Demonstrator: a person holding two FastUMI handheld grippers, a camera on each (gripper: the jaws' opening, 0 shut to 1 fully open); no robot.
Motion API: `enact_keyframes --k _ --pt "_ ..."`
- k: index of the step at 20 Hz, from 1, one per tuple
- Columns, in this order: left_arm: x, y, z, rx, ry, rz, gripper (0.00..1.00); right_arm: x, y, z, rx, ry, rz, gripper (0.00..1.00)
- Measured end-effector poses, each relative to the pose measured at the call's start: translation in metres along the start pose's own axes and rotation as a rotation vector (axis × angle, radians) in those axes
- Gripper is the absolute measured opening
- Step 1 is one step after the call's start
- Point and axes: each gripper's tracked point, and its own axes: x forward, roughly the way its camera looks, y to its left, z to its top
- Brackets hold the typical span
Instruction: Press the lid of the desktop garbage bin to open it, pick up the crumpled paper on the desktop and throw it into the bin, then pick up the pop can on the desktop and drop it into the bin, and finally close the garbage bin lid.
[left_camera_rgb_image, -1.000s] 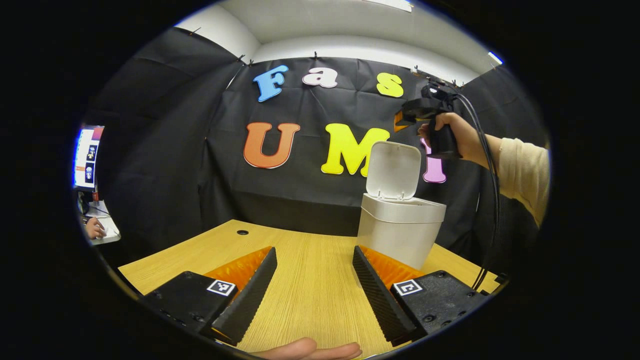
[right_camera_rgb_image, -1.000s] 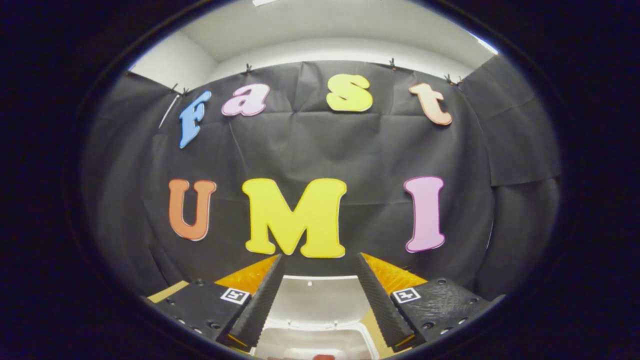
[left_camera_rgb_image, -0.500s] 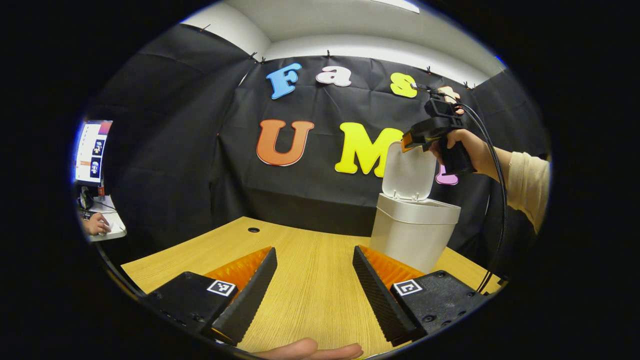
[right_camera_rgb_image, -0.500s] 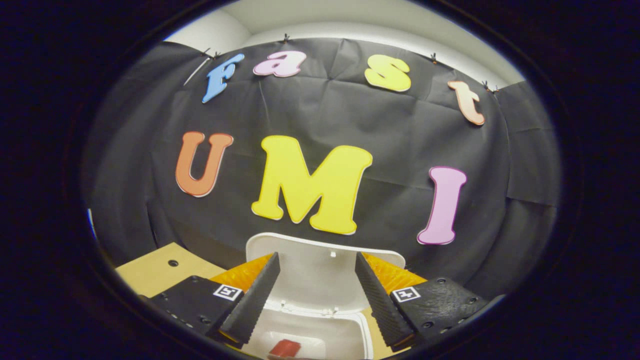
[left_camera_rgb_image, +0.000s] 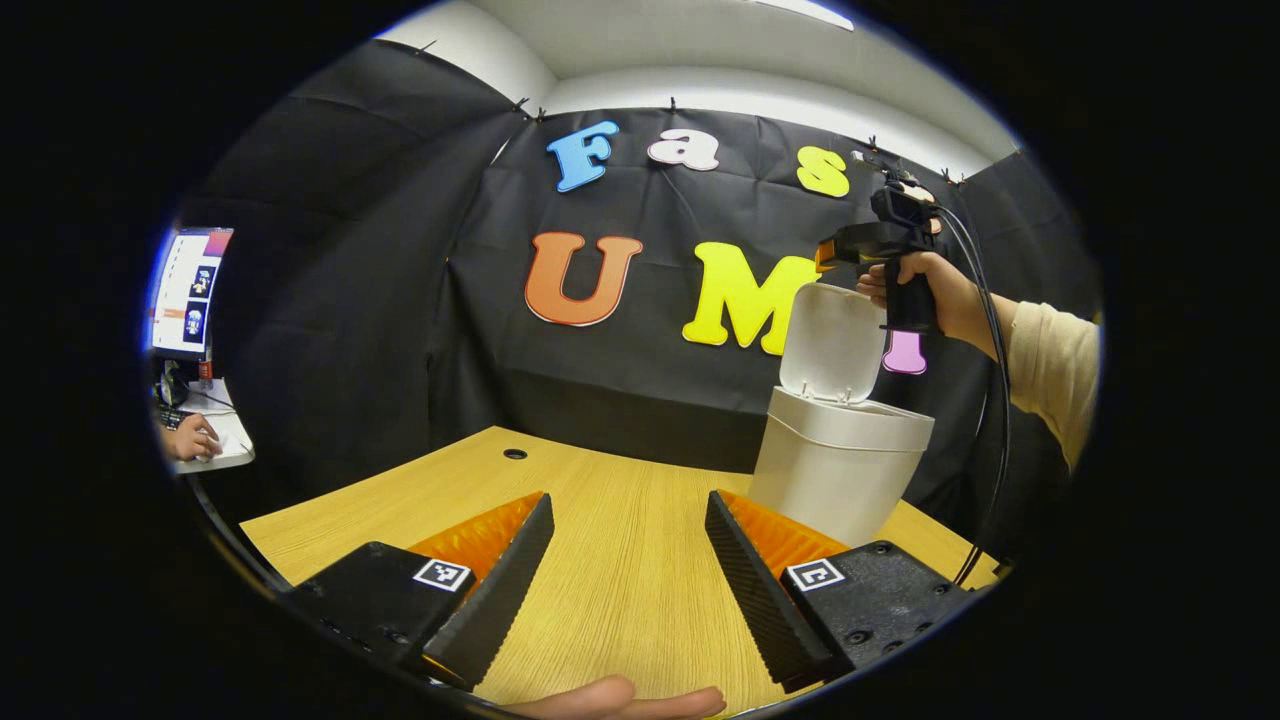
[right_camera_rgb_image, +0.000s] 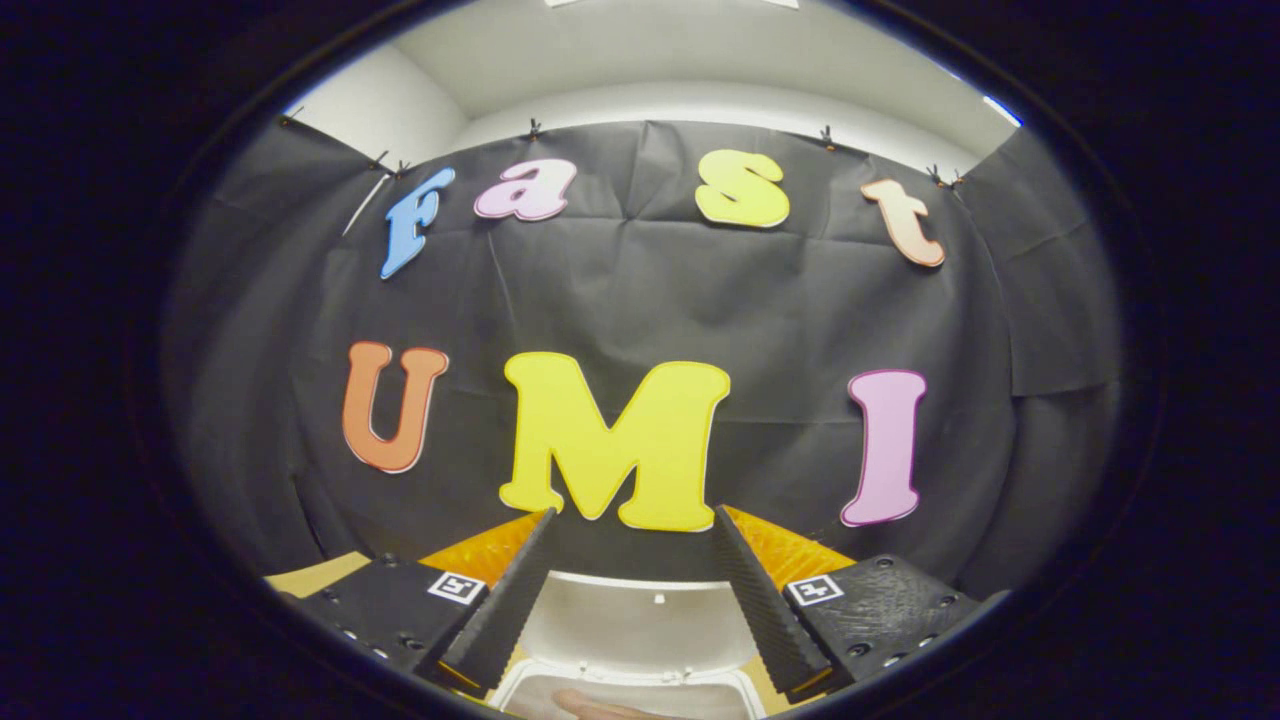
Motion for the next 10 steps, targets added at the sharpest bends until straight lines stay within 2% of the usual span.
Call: enact_keyframes --k 2,3,4,6,7,9,10 --pt "0.001 0.003 0.001 -0.005 -0.005 0.006 0.98 0.01 -0.007 -0.012 0.008 0.044 -0.021 0.94" --pt "0.001 0.003 0.0 -0.006 -0.003 0.006 0.99 0.013 -0.009 -0.021 0.013 0.077 -0.019 0.97" --pt "0.001 0.003 -0.002 -0.005 0.002 0.004 0.99 0.012 -0.008 -0.023 0.052 0.082 0.004 0.94" --pt "0.002 0.001 -0.005 0.001 0.016 0.003 0.99 0.005 -0.009 -0.028 0.127 0.117 0.043 0.95" --pt "0.003 0.001 -0.006 0.006 0.018 0.003 0.99 -0.001 -0.012 -0.028 0.117 0.11 0.05 0.99" --pt "0.002 0.0 -0.002 0.017 0.006 0.003 0.99 -0.011 -0.015 -0.032 0.097 0.133 0.059 0.95" --pt "0.002 -0.003 -0.002 0.017 0.005 -0.004 0.99 -0.018 -0.014 -0.035 0.088 0.157 0.055 0.99"
